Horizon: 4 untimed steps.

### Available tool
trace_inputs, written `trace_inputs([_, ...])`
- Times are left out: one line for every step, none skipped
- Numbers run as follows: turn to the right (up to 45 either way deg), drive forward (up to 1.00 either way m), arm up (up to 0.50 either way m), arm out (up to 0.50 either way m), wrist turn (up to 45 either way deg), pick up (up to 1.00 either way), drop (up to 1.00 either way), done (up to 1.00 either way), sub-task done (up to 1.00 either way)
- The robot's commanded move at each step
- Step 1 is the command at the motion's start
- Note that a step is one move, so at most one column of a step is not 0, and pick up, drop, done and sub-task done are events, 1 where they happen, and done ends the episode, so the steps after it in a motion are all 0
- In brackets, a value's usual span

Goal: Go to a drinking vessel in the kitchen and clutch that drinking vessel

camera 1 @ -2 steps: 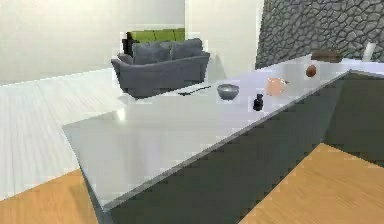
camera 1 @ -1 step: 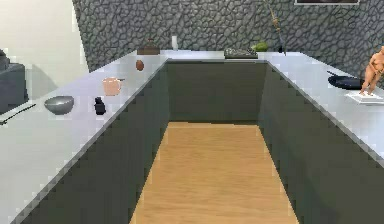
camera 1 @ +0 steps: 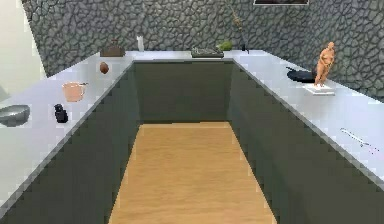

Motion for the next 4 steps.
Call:
trace_inputs([0.0, 0.90, 0.00, 0.00, 0.0, 0.00, 0.00, 0.00, 0.00])
trace_inputs([-45.0, 0.00, 0.00, 0.00, 0.0, 0.00, 0.00, 0.00, 0.00])
trace_inputs([-45.0, 0.00, 0.00, 0.00, 0.0, 0.00, 0.00, 0.00, 0.00])
trace_inputs([-45.0, 0.00, 0.00, 0.00, 0.0, 0.00, 0.00, 0.00, 0.00])
